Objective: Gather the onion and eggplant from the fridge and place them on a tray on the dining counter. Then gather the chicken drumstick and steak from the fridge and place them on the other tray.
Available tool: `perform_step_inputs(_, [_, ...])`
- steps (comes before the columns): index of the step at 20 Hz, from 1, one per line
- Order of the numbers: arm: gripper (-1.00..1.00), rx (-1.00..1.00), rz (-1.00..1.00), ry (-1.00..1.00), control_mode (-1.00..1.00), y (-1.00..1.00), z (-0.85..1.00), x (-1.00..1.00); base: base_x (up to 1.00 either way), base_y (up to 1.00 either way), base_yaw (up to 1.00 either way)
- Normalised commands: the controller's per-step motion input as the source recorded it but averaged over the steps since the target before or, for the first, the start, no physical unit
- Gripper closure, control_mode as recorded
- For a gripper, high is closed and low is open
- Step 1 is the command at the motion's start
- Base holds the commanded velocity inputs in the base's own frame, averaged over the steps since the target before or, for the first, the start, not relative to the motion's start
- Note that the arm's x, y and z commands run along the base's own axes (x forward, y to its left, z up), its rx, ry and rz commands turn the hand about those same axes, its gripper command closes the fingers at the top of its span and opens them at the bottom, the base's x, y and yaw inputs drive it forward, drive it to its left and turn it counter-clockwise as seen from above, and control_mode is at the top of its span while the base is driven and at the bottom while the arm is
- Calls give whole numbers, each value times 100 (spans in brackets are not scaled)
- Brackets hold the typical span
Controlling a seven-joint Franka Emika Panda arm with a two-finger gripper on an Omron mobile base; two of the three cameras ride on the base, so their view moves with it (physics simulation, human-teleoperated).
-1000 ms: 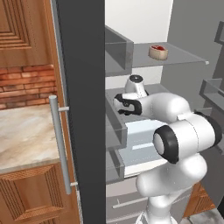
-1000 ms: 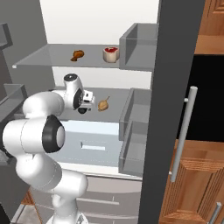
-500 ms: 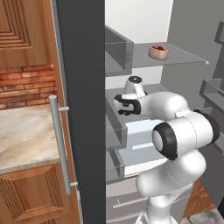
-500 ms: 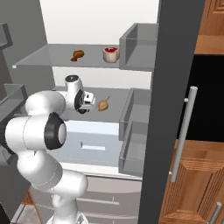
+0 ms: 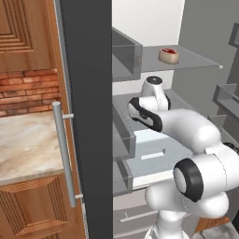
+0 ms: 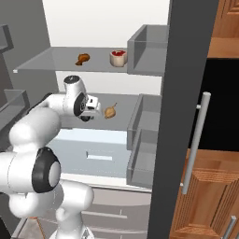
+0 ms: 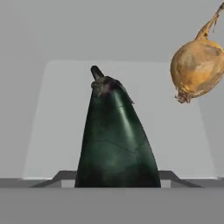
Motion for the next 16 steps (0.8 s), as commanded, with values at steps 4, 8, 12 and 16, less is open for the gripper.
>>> perform_step_inputs(4, [100,0,-1,0,-100,-30,38,-97,0,0,0])
perform_step_inputs(8, [100,0,-2,-4,-100,-26,38,-100,0,0,0])
perform_step_inputs(12, [100,0,-1,-5,-100,-24,50,-100,0,0,0])
perform_step_inputs(16, [100,0,-2,-6,-100,-24,49,-100,0,0,0])
